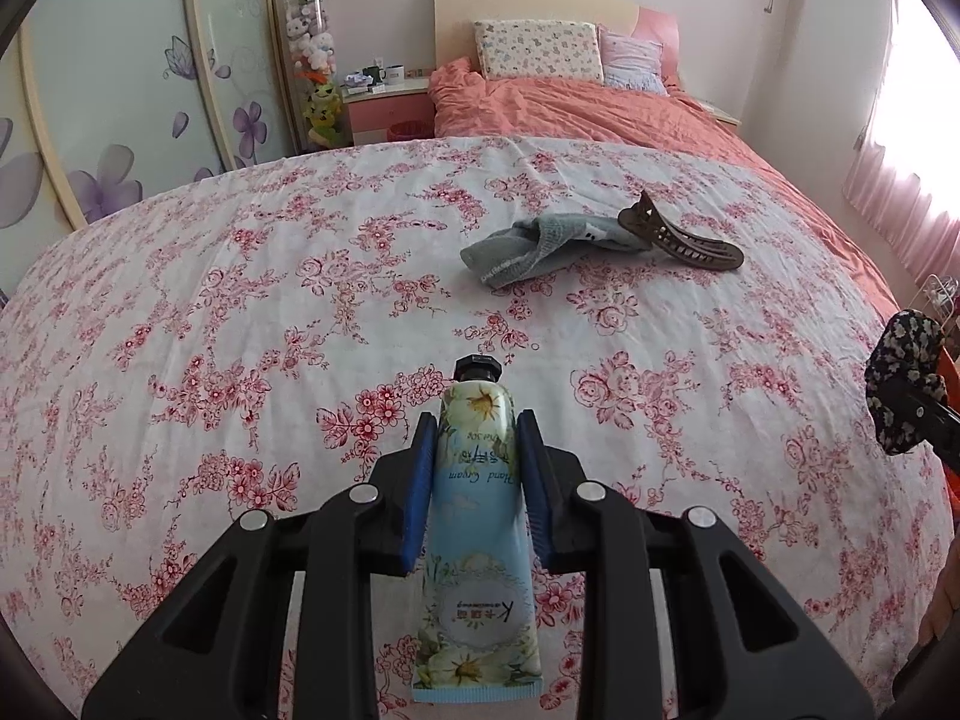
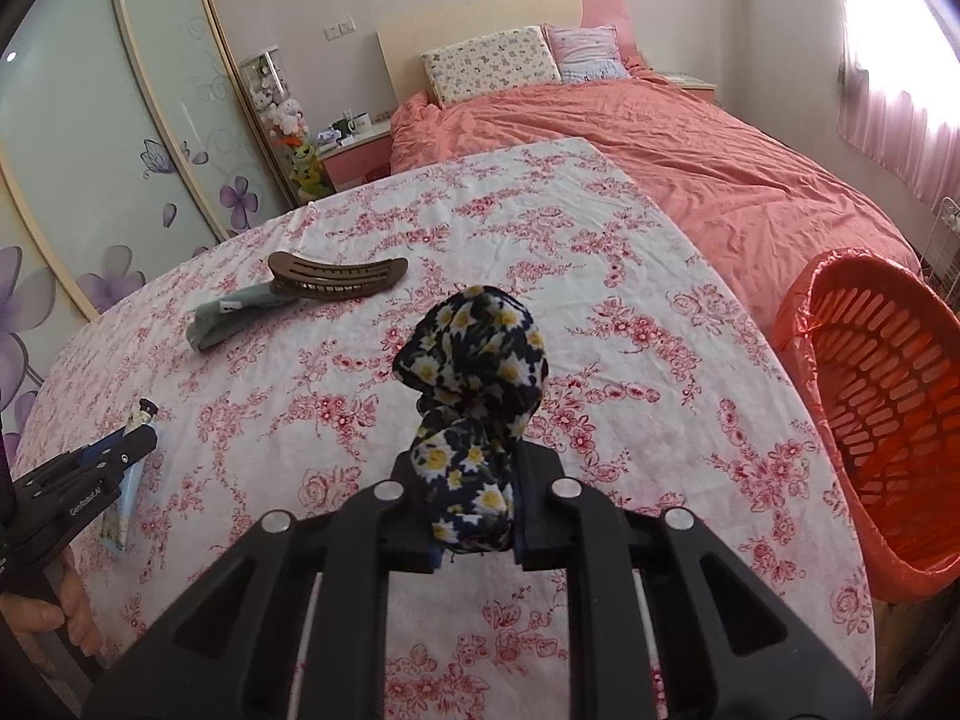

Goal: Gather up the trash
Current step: 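Carry the tube and scrunchie to the orange basket and open both tools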

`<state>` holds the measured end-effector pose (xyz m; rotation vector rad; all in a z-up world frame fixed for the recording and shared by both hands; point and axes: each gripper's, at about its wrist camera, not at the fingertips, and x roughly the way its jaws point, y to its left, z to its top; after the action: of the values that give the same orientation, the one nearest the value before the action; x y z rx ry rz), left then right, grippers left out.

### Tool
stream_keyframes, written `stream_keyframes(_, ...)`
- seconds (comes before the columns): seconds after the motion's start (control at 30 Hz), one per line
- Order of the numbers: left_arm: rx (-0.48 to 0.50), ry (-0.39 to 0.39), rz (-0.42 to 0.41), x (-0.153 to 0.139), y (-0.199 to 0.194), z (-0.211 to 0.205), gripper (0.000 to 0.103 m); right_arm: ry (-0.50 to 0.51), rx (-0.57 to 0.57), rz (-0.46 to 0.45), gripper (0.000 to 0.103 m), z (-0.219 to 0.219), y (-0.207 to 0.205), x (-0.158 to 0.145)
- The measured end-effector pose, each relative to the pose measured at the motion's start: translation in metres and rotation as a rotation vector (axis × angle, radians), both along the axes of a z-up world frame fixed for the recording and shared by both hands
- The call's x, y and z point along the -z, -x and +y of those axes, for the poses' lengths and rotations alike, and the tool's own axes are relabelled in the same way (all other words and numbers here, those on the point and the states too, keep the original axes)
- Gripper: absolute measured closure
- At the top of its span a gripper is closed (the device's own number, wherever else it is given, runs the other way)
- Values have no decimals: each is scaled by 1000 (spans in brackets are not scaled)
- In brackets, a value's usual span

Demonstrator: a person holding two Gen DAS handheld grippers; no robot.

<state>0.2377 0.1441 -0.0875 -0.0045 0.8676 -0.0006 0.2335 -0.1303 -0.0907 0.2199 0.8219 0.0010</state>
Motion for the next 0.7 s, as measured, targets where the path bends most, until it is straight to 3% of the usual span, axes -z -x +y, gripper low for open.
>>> stream_keyframes(0.33, 69, 20, -64, -35, 12, -37, 75, -29, 40, -70, 87, -29, 27, -34)
stream_keyframes(0.7, 258, 101, -127, -76, 29, -131, 75, -41, 150, -144, 87, -92, 71, -67)
